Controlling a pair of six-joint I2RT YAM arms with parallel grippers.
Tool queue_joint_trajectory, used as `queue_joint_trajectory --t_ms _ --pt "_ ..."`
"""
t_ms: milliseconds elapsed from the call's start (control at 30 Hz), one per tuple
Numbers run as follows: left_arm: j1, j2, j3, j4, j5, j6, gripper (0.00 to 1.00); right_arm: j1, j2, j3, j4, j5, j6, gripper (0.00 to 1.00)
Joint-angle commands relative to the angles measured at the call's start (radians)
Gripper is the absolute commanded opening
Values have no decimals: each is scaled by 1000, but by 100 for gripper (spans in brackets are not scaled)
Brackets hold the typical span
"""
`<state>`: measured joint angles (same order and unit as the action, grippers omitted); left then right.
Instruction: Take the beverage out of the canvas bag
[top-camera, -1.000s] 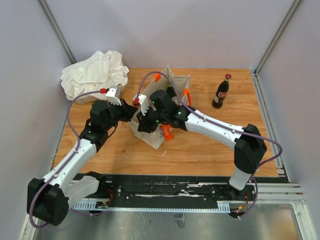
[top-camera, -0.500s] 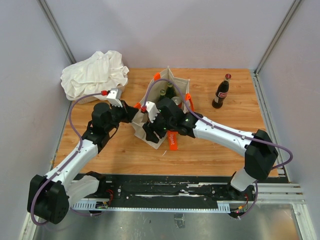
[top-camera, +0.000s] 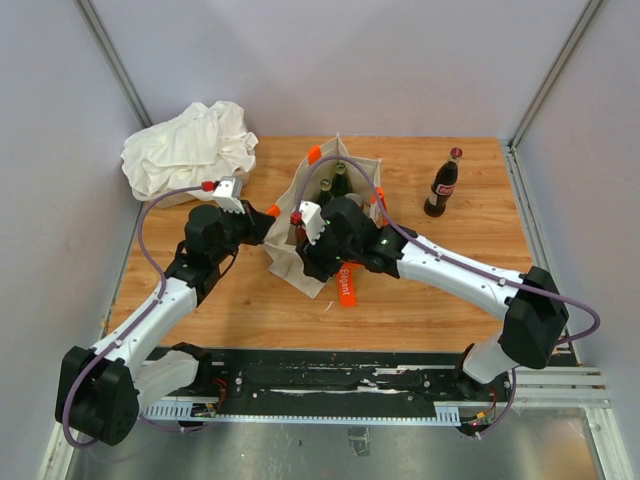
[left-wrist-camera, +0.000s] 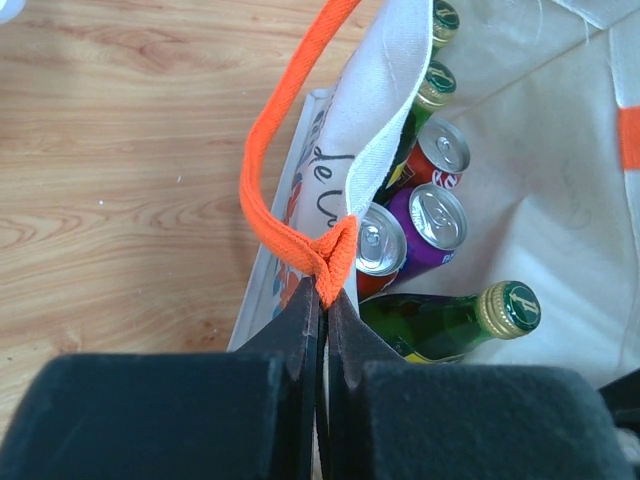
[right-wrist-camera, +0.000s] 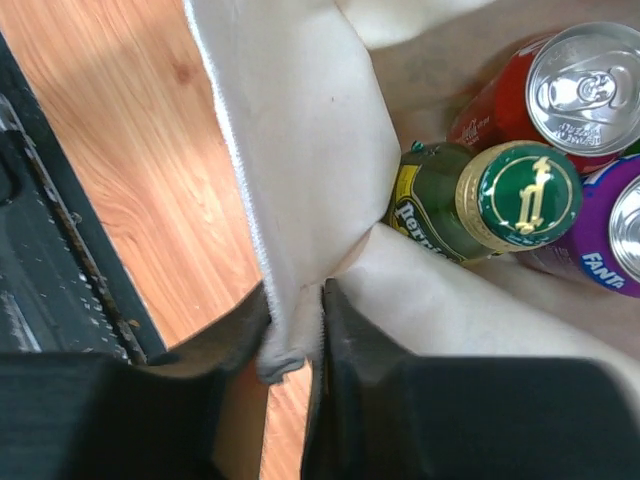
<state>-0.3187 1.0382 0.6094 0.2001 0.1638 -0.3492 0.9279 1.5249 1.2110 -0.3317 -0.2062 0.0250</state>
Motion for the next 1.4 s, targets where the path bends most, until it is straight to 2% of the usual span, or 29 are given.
queue_joint_trajectory --t_ms 0,33,67,267,500,567,667,800,933,1167,1267,1367 --pt "5 43 -21 -116 -83 26 0 -28 29 -110 -186 34 24 11" --pt "5 44 -20 -116 -84 26 0 -30 35 -123 -179 32 23 3" --pt "6 45 -18 -116 -86 26 1 -33 43 -131 -172 29 23 1" --pt "3 48 -13 -119 -79 19 1 -55 131 -152 -154 -9 35 1" --pt "4 60 -2 -125 -75 24 0 -122 239 -132 -182 -136 56 3" --pt "4 61 0 -125 -79 27 0 -127 267 -114 -219 -148 52 6" --pt "3 59 -1 -123 -82 33 0 -128 275 -90 -250 -142 52 18" --pt "3 55 -4 -127 -83 35 0 -124 210 -64 -274 -89 55 36" --pt "3 51 -6 -128 -81 39 0 -107 133 -4 -340 -14 46 47" --pt "-2 61 -19 -122 -77 35 0 -68 21 130 -422 137 65 56" --pt "-6 60 -31 -121 -81 32 0 -66 -29 145 -405 186 89 61" --pt "-9 59 -41 -119 -74 23 0 -64 -66 137 -350 228 108 61"
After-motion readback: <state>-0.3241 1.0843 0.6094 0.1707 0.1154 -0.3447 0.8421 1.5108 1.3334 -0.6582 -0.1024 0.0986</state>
